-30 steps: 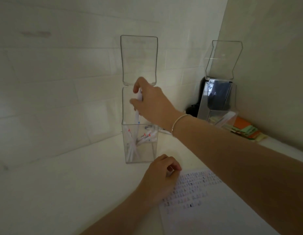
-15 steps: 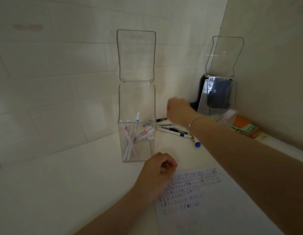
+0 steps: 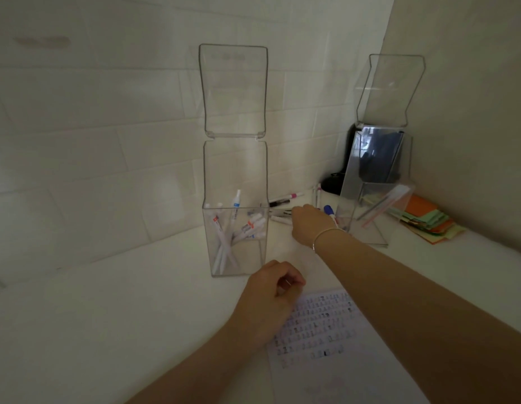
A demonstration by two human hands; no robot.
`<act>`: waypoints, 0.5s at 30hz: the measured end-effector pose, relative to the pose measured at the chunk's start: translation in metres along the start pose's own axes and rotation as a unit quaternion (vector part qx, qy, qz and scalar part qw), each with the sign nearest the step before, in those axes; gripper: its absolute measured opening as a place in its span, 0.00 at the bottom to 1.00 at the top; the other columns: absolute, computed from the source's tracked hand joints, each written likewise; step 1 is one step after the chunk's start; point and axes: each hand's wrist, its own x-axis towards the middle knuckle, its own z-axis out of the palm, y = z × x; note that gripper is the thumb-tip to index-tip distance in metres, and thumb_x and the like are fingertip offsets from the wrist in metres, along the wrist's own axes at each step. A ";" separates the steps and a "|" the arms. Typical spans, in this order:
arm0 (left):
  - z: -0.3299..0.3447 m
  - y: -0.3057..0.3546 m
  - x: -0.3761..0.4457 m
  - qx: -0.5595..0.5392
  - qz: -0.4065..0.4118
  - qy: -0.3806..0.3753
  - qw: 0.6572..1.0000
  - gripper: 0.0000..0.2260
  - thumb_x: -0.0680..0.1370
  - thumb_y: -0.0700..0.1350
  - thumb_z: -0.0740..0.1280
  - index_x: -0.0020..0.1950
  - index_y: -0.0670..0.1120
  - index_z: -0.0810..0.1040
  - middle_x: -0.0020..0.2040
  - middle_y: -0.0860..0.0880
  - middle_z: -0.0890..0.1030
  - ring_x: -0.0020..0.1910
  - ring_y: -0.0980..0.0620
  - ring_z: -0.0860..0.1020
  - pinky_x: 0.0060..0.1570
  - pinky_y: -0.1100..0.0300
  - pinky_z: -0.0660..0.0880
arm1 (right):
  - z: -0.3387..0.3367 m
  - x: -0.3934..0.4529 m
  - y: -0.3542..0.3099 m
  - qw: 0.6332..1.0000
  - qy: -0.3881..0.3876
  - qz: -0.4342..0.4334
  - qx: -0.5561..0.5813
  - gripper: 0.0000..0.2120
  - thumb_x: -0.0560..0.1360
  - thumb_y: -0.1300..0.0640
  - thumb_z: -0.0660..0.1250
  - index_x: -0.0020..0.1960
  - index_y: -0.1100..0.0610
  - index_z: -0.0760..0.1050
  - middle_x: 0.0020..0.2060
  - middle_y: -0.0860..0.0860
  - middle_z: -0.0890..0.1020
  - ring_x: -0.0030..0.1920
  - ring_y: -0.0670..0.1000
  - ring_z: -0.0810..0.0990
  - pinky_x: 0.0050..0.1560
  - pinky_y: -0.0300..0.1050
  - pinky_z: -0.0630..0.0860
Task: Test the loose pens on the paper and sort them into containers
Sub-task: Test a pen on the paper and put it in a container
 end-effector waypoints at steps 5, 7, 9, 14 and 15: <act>0.000 -0.001 0.001 0.003 0.003 0.003 1.000 0.09 0.75 0.37 0.66 0.42 0.51 0.78 0.42 0.54 0.77 0.42 0.61 0.75 0.43 0.72 0.70 | -0.005 0.001 0.000 0.999 -0.021 -0.019 0.015 0.12 0.76 0.60 0.61 0.58 0.61 0.69 0.56 0.58 0.75 0.53 0.57 0.76 0.52 0.47 0.74; 0.000 -0.002 0.002 -0.007 0.001 0.012 1.000 0.09 0.75 0.37 0.66 0.42 0.50 0.78 0.42 0.52 0.78 0.41 0.59 0.75 0.43 0.71 0.71 | -0.020 -0.004 0.001 0.992 0.011 -0.012 0.129 0.10 0.73 0.56 0.66 0.52 0.59 0.71 0.49 0.56 0.77 0.45 0.55 0.76 0.43 0.43 0.72; -0.001 -0.002 0.001 -0.029 -0.005 0.017 0.999 0.07 0.77 0.38 0.65 0.44 0.50 0.78 0.43 0.52 0.79 0.40 0.58 0.76 0.43 0.68 0.72 | -0.040 -0.016 0.005 0.937 0.091 0.032 0.335 0.10 0.71 0.56 0.70 0.45 0.59 0.71 0.39 0.54 0.76 0.37 0.51 0.74 0.37 0.41 0.71; -0.001 0.005 -0.002 -0.058 -0.003 0.026 0.998 0.08 0.80 0.50 0.58 0.47 0.50 0.74 0.42 0.51 0.79 0.43 0.56 0.76 0.44 0.67 0.71 | -0.067 -0.081 0.024 0.701 0.027 0.068 0.710 0.06 0.75 0.62 0.66 0.40 0.58 0.72 0.29 0.53 0.77 0.27 0.47 0.75 0.28 0.38 0.74; -0.001 0.007 -0.004 -0.056 0.013 0.032 0.998 0.10 0.80 0.54 0.57 0.48 0.51 0.74 0.42 0.51 0.78 0.43 0.57 0.75 0.43 0.69 0.70 | -0.066 -0.093 0.026 0.684 0.015 0.062 0.727 0.08 0.75 0.63 0.65 0.38 0.58 0.71 0.27 0.52 0.77 0.26 0.46 0.75 0.28 0.37 0.73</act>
